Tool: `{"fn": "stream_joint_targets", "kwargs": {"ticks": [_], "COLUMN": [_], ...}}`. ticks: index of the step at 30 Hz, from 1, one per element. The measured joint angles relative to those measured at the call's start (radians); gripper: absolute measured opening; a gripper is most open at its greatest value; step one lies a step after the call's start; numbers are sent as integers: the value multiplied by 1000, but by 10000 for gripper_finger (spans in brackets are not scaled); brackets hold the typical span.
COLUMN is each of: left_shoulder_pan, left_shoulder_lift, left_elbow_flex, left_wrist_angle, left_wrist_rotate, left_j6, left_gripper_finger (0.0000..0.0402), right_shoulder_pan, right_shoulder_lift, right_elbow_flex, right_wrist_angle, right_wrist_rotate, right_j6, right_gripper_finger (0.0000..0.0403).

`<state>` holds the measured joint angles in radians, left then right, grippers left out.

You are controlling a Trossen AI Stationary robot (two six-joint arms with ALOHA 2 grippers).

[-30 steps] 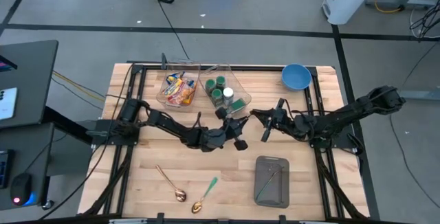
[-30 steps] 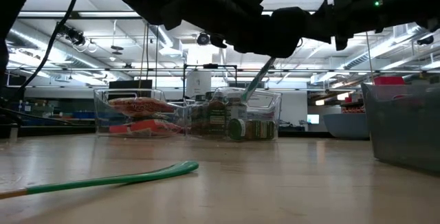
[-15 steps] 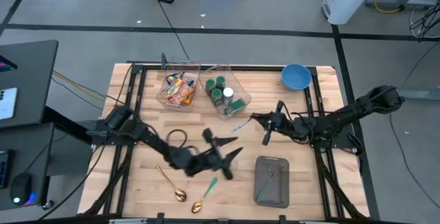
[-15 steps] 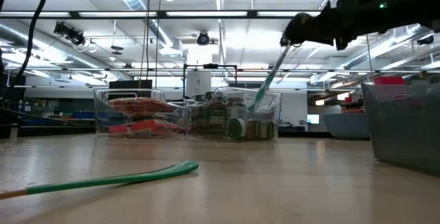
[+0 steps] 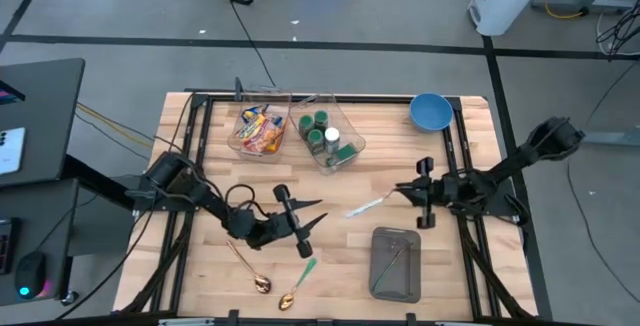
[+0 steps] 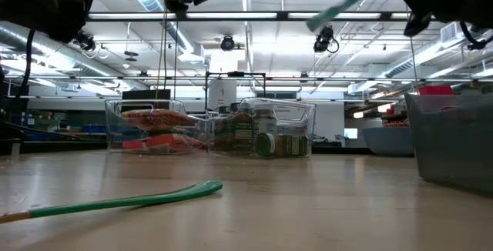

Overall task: Pick & Place Food Item
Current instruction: Put the white spoon into the gray bin

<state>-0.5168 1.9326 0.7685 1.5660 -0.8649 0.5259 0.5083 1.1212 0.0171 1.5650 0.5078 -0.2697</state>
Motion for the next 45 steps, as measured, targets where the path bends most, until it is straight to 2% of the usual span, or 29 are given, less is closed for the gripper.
{"fn": "stream_joint_targets", "kwargs": {"ticks": [7, 19, 24, 27, 38, 41, 45], "left_shoulder_pan": [-16, -42, -47, -49, -60, -60, -60], "left_shoulder_lift": [-9, -10, -10, -10, -10, -10, -10], "left_elbow_flex": [-1, -1, -1, -1, -1, -1, -1], "left_wrist_angle": [-3, -5, -8, -8, -70, -85, -89], "left_wrist_rotate": [-15, -33, -33, -34, -34, -34, -33], "left_j6": [42, 76, 76, 73, -33, -56, -65], "left_gripper_finger": [166, 166, 166, 166, 166, 166, 166], "right_shoulder_pan": [110, 340, 409, 421, 420, 420, 419], "right_shoulder_lift": [-59, -183, -225, -227, -227, -227, -227], "right_elbow_flex": [-2, -3, -3, -3, -3, -3, -3], "right_wrist_angle": [-228, -396, -611, -700, -889, -892, -891], "right_wrist_rotate": [-11, -44, 110, 145, 119, 124, 203], "right_j6": [90, 146, 233, 297, 568, 579, 569], "right_gripper_finger": [9, 9, 9, 9, 29, 31, 37]}}
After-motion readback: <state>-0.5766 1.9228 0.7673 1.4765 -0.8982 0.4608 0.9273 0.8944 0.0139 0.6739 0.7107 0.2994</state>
